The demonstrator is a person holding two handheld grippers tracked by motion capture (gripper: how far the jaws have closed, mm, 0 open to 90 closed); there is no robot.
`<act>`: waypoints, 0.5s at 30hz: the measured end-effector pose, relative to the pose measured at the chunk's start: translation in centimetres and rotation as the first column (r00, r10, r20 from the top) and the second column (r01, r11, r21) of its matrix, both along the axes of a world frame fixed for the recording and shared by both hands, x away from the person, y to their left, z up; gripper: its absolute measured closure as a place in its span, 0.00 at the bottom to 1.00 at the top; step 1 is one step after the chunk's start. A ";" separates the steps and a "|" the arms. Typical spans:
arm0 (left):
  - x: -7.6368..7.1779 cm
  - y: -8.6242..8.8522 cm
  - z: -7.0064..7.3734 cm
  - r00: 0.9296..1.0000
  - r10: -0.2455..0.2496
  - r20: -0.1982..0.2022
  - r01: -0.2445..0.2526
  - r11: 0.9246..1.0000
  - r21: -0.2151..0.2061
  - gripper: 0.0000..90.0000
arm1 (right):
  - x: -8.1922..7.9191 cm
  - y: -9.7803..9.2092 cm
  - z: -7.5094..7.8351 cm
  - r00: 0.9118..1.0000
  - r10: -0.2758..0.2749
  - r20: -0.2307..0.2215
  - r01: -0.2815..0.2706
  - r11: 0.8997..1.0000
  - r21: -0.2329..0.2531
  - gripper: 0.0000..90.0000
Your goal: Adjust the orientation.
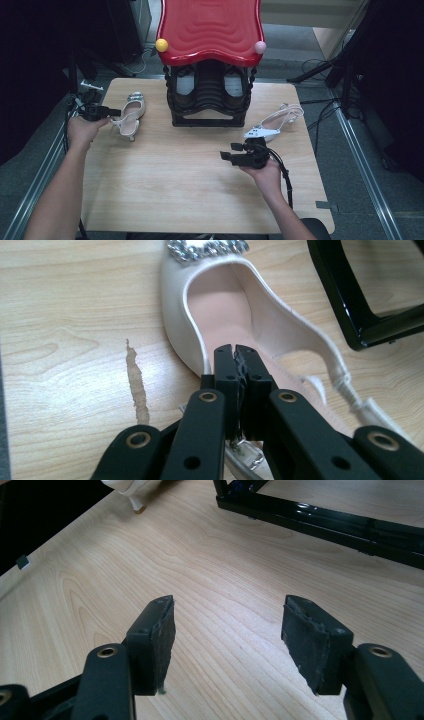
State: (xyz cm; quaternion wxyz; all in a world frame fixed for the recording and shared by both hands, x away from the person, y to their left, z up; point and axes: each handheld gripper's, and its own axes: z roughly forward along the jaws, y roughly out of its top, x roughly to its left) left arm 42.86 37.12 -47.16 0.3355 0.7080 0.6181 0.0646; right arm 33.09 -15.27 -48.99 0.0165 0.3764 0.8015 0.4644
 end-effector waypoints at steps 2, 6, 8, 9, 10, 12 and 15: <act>-0.1 -0.2 0.3 1.000 -0.003 0.010 0.003 1.000 -0.006 0.96 | -0.1 0.0 0.0 1.000 -0.004 0.001 0.004 1.000 -0.001 0.44; -0.1 -0.4 1.2 0.999 0.012 0.035 -0.012 1.000 -0.004 0.87 | -0.2 -0.1 -0.1 1.000 -0.006 0.000 0.006 1.000 -0.005 0.44; -0.1 -0.5 1.5 0.998 0.028 0.052 -0.028 1.000 -0.010 0.83 | -0.3 -0.2 0.0 1.000 -0.010 0.001 0.010 1.000 -0.001 0.44; 0.0 -0.5 1.5 0.998 0.034 0.051 -0.033 0.999 -0.010 0.80 | -0.3 -0.2 -0.1 1.000 -0.012 0.002 0.012 1.000 -0.001 0.44; 0.1 -0.5 1.3 0.998 0.040 0.043 -0.040 0.999 -0.003 0.78 | -0.3 -0.3 -0.1 1.000 -0.013 0.002 0.013 1.000 -0.003 0.44; 0.3 -0.5 0.9 0.999 0.044 0.020 -0.044 0.999 0.019 0.73 | -0.4 -0.4 -0.1 1.000 -0.017 0.000 0.017 1.000 -0.004 0.44; 0.7 -0.4 0.0 0.999 0.051 -0.007 -0.050 0.998 0.034 0.71 | -0.5 -0.6 -0.1 1.000 -0.022 -0.001 0.022 1.000 -0.007 0.43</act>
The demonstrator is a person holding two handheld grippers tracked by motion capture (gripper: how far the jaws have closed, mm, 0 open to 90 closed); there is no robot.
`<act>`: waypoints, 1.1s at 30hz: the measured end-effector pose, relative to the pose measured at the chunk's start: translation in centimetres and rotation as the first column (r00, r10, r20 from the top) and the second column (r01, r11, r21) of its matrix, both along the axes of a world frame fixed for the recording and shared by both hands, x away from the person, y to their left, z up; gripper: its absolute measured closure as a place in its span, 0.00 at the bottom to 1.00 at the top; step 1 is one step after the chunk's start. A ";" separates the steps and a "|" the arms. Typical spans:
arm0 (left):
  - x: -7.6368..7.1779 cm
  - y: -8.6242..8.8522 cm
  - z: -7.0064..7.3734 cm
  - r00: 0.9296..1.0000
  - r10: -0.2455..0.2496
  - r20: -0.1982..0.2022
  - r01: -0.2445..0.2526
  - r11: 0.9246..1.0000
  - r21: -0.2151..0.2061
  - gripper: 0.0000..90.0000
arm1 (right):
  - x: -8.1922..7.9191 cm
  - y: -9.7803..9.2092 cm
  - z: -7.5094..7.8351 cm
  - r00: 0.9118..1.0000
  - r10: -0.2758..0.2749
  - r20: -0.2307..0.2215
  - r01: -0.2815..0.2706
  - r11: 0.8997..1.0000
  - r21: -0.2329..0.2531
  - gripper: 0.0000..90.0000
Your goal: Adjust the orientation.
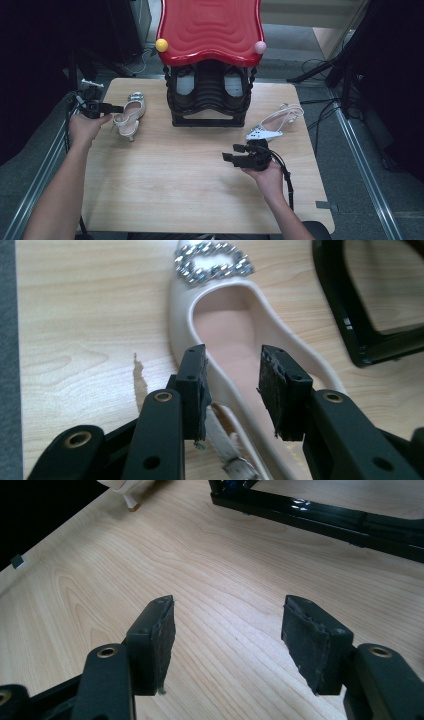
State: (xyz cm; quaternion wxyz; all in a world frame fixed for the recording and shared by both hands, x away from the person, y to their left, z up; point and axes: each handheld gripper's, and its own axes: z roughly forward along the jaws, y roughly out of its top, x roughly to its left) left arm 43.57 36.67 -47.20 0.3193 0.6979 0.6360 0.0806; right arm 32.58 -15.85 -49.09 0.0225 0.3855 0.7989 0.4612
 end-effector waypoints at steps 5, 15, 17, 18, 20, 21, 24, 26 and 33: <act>0.5 -0.1 -1.3 1.000 0.022 -0.008 -0.022 1.000 -0.005 0.70 | -0.2 -0.5 -0.1 1.000 -0.016 -0.001 0.016 1.000 -0.008 0.43; 1.4 -0.3 -3.3 0.998 0.050 -0.026 -0.050 0.999 -0.007 0.79 | -1.0 -1.7 -0.2 0.998 -0.059 -0.004 0.059 0.998 -0.009 0.43; 1.4 -0.4 -3.4 0.997 0.070 -0.018 -0.070 0.998 -0.009 0.82 | -1.1 -1.9 -0.3 0.998 -0.064 -0.003 0.064 0.998 -0.009 0.43; 1.4 -0.4 -3.5 0.997 0.079 -0.014 -0.079 0.997 0.001 0.85 | -1.2 -2.0 -0.3 0.998 -0.069 -0.005 0.068 0.998 -0.009 0.43; 1.4 -0.2 -3.4 0.997 0.072 -0.028 -0.072 0.997 0.005 0.91 | -1.2 -2.2 -0.3 0.997 -0.074 -0.007 0.074 0.997 -0.011 0.43; 1.4 -0.2 -3.4 0.996 0.083 -0.026 -0.083 0.997 0.005 0.92 | -1.2 -2.3 -0.4 0.997 -0.076 -0.006 0.076 0.997 -0.011 0.43; 1.5 -0.5 -3.3 0.994 0.101 -0.034 -0.100 0.995 0.015 0.95 | -1.1 -2.4 -0.4 0.997 -0.081 -0.005 0.081 0.997 -0.011 0.43; 1.6 -0.6 -3.2 0.994 0.101 -0.043 -0.101 0.995 0.014 0.96 | -1.1 -2.3 -0.4 0.997 -0.081 -0.008 0.081 0.997 -0.012 0.43; 1.1 -0.7 -2.4 0.998 0.047 -0.051 -0.047 0.999 0.006 0.97 | -0.8 -2.2 -0.5 0.997 -0.074 -0.009 0.074 0.997 -0.007 0.43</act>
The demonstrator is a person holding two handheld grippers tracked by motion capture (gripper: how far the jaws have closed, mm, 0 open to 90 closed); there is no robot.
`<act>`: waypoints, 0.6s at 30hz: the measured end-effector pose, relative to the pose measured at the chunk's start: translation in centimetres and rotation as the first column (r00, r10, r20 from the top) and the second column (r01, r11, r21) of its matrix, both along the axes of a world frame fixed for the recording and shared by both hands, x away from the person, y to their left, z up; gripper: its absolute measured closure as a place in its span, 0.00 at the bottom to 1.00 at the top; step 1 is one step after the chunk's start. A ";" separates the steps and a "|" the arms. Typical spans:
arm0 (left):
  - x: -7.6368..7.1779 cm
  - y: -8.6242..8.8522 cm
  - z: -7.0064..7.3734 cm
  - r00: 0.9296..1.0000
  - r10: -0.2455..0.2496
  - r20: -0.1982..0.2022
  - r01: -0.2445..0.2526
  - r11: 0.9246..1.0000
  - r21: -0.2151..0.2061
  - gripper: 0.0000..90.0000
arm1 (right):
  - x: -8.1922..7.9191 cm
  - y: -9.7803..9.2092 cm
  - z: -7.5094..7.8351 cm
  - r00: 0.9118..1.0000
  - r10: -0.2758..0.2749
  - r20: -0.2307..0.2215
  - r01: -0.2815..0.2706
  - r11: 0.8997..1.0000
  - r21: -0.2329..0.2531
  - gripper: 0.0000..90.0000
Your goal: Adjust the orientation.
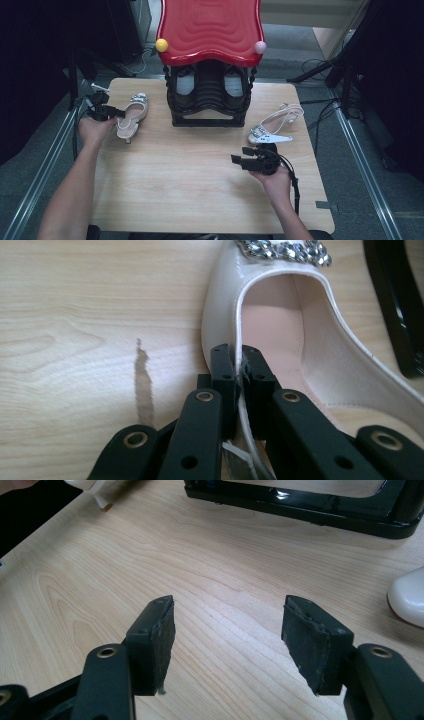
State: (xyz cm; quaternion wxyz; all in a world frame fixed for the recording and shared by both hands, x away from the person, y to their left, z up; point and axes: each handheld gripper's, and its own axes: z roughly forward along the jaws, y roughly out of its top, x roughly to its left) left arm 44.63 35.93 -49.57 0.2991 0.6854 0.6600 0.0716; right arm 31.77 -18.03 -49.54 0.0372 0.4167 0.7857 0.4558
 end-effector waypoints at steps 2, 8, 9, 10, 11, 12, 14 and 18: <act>-0.3 0.0 0.3 1.000 -0.014 -0.004 0.014 1.000 -0.010 0.97 | 0.1 0.1 0.0 1.000 0.002 0.001 -0.002 1.000 0.004 0.43; -1.9 -0.1 1.2 0.999 -0.053 -0.010 0.053 0.998 -0.031 0.97 | 0.7 0.6 0.1 1.000 0.021 0.007 -0.021 1.000 0.008 0.43; -2.2 -0.2 1.3 0.998 -0.057 -0.008 0.056 0.998 -0.033 0.97 | 0.8 0.7 0.2 1.000 0.024 0.004 -0.024 1.000 0.007 0.43; -2.6 -0.4 1.4 0.998 -0.058 -0.006 0.058 0.998 -0.038 0.97 | 0.9 0.8 0.2 1.000 0.029 0.006 -0.029 1.000 0.007 0.43; -3.0 -0.5 1.5 0.998 -0.062 -0.007 0.062 0.997 -0.044 0.97 | 1.0 0.9 0.2 1.000 0.031 0.004 -0.031 1.000 0.007 0.43; -3.3 -0.6 1.6 0.998 -0.068 -0.003 0.068 0.996 -0.050 0.97 | 1.1 1.0 0.2 0.999 0.034 0.003 -0.034 0.999 0.008 0.43; -4.1 -0.8 1.6 0.997 -0.073 0.003 0.073 0.995 -0.070 0.97 | 1.3 1.2 0.2 0.999 0.042 0.008 -0.042 0.999 0.007 0.43; -6.1 -1.2 1.8 0.996 -0.081 0.035 0.084 0.993 -0.085 0.97 | 1.7 1.5 0.2 0.999 0.054 0.003 -0.054 0.998 0.012 0.43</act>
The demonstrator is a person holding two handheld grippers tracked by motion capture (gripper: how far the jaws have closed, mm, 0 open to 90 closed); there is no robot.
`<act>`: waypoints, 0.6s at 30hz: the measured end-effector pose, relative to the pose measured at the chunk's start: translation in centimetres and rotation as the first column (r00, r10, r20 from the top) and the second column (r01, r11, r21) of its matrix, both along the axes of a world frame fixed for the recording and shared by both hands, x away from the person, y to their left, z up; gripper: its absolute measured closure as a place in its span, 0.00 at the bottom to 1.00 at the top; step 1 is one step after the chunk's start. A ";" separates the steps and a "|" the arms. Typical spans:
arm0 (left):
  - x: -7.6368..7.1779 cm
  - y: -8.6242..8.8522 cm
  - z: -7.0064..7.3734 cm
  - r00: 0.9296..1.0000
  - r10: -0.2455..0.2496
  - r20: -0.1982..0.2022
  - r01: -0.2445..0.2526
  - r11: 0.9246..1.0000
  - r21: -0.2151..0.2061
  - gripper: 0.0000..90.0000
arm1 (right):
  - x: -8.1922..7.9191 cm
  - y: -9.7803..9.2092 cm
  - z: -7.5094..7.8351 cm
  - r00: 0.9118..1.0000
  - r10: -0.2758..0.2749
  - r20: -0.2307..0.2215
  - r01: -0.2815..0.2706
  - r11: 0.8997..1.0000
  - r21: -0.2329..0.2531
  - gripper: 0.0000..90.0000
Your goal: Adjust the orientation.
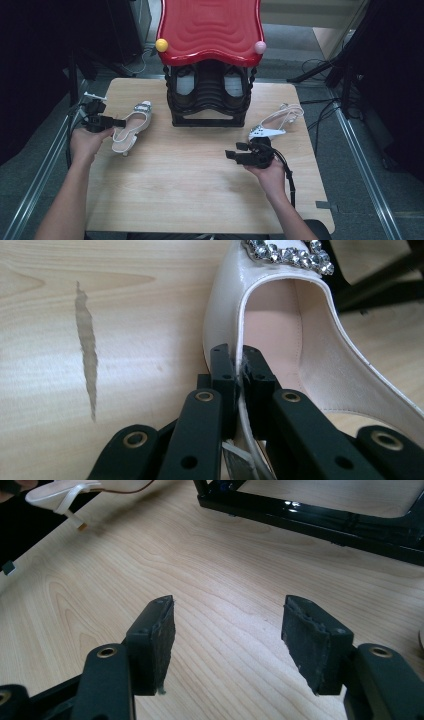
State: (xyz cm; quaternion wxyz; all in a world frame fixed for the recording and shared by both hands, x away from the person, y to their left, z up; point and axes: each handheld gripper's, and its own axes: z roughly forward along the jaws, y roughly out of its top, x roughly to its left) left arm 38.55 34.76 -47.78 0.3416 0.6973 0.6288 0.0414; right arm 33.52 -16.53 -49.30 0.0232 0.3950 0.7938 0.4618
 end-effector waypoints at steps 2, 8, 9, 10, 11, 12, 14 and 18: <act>-0.9 -0.1 -0.1 1.000 -0.002 0.004 0.002 1.000 -0.029 0.97 | 0.1 0.2 0.0 1.000 0.004 -0.001 -0.004 1.000 0.002 0.43; -3.4 -1.5 0.0 0.999 -0.051 0.009 0.051 0.998 -0.021 0.97 | 0.4 0.6 0.1 1.000 0.018 -0.001 -0.018 1.000 -0.002 0.43; -3.6 -1.6 0.0 0.999 -0.052 0.009 0.053 0.998 -0.024 0.97 | 0.5 0.7 0.0 1.000 0.023 0.003 -0.023 1.000 -0.003 0.43; -4.1 -1.9 -0.1 0.998 -0.057 0.015 0.057 0.998 -0.030 0.97 | 0.5 0.7 0.0 1.000 0.026 0.005 -0.026 1.000 -0.004 0.43; -4.4 -2.2 -0.2 0.998 -0.058 0.021 0.059 0.998 -0.036 0.97 | 0.5 0.8 0.0 1.000 0.025 0.003 -0.025 1.000 -0.007 0.43; -4.7 -2.3 -0.3 0.998 -0.065 0.026 0.066 0.997 -0.042 0.97 | 0.5 0.8 0.0 1.000 0.024 -0.001 -0.024 1.000 -0.009 0.43; -4.9 -2.8 -0.3 0.996 -0.086 0.018 0.087 0.995 -0.044 0.97 | 0.4 0.8 0.0 1.000 0.028 -0.001 -0.028 1.000 -0.012 0.43; -5.5 -4.3 -0.2 0.991 -0.129 0.017 0.130 0.991 -0.037 0.96 | 0.4 0.8 -0.2 1.000 0.029 -0.007 -0.029 1.000 -0.010 0.44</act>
